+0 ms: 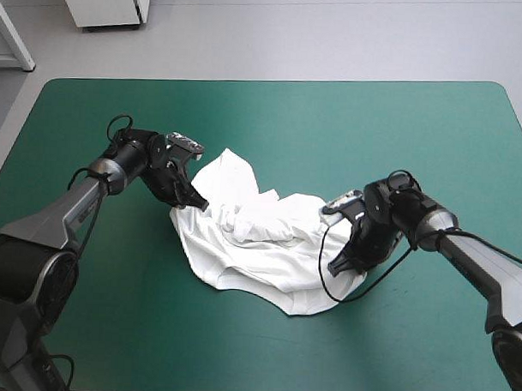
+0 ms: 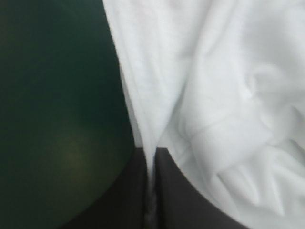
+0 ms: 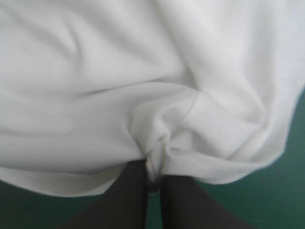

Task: Fold the cloth

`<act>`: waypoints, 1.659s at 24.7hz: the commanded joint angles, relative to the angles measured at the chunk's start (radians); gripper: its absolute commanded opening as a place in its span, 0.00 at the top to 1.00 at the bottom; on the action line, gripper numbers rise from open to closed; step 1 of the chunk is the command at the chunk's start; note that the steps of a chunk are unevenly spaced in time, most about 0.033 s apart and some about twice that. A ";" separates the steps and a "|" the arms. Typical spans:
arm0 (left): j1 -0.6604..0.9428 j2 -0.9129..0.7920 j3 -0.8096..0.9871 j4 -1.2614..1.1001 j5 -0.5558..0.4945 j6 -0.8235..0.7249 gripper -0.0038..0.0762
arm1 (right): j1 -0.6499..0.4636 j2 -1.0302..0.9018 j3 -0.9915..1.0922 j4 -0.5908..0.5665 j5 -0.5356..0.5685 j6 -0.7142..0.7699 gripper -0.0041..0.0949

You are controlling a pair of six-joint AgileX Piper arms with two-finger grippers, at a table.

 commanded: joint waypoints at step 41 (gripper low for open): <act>0.000 -0.771 -0.676 -0.165 0.260 -0.100 0.96 | -0.008 -0.567 -1.006 -0.132 0.034 0.050 0.97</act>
